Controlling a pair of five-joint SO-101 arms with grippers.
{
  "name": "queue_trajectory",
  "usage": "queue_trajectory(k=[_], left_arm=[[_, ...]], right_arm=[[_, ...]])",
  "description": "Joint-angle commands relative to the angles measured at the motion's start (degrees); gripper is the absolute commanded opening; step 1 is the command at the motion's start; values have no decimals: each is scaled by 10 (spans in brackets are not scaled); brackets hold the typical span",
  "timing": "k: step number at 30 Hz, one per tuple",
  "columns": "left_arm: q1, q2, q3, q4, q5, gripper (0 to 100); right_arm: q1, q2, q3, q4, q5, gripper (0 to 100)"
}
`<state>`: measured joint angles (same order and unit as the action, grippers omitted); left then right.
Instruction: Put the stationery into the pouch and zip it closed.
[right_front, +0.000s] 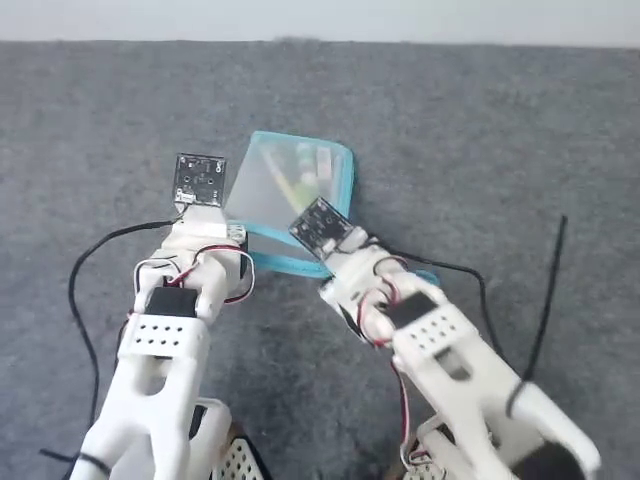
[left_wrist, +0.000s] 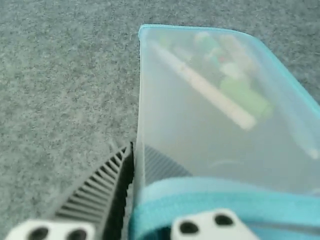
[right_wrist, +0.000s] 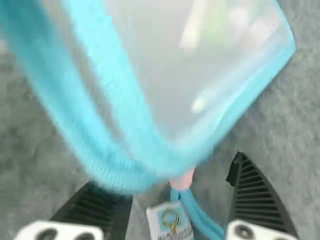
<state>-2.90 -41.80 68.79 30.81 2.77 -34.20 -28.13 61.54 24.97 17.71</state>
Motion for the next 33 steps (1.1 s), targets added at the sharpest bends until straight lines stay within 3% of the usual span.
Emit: queue_trajectory(k=[1, 4, 10, 12, 18, 24, 33], left_arm=[[-7, 5, -2, 12, 9, 10], [-7, 5, 1, -3, 9, 10], [-7, 5, 17, -29, 8, 10], [-7, 5, 17, -29, 8, 10], [-7, 5, 18, -35, 7, 11], [18, 5, 44, -75, 4, 11], [74, 5, 48, -76, -17, 10]], right_arm=[[14, 37, -52, -33, -7, 263], [27, 62, -55, -29, -7, 250], [50, 73, -55, -34, -4, 0], [48, 73, -55, -25, -5, 40], [54, 38, -91, 95, -3, 5], [50, -97, -124, 245, 4, 6], [32, -266, -128, 334, 18, 6]])
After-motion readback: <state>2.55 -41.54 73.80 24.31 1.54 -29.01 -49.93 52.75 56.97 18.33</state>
